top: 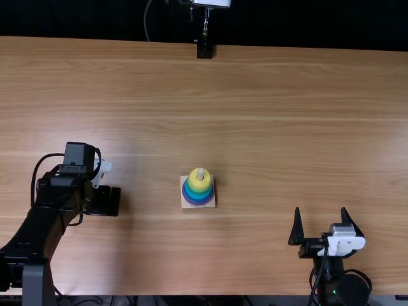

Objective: Build the Hanoi tower: stack the rings onto the peg from bottom to top in this color order: purple, dark blue, light blue, dark green, light green, yellow, orange.

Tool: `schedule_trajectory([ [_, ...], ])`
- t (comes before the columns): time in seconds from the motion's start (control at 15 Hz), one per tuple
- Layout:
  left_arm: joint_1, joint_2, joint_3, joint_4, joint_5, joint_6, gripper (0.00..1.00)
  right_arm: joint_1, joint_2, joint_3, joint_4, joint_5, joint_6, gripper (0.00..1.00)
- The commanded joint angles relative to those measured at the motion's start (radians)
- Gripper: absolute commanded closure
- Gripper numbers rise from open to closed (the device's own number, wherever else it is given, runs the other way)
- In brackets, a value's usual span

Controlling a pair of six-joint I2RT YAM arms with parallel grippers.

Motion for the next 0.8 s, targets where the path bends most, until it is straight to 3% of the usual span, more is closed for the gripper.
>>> schedule_trajectory([
  [0.0, -0.004, 0.015, 0.021, 0.002, 0.001, -0.004, 0.00, -0.011, -0.008, -0.007, -0.010, 0.013, -0.001, 0.00],
  [0.2, -0.004, 0.015, 0.021, 0.002, 0.007, -0.008, 0.00, -0.012, -0.008, -0.007, -0.010, 0.013, -0.001, 0.00],
  [0.33, -0.004, 0.015, 0.026, 0.000, 0.003, -0.010, 0.26, -0.012, -0.008, -0.007, -0.010, 0.013, -0.001, 0.00],
  [0.4, -0.004, 0.015, 0.026, -0.002, 0.003, -0.010, 0.34, -0.012, -0.008, -0.007, -0.010, 0.013, -0.001, 0.00],
  [0.53, -0.002, 0.016, 0.029, -0.015, 0.003, -0.010, 0.41, -0.012, -0.008, -0.007, -0.008, 0.013, -0.001, 0.00],
  [0.73, 0.002, 0.044, 0.032, -0.015, 0.003, -0.010, 0.43, -0.012, -0.008, -0.007, -0.010, 0.013, -0.001, 0.00],
])
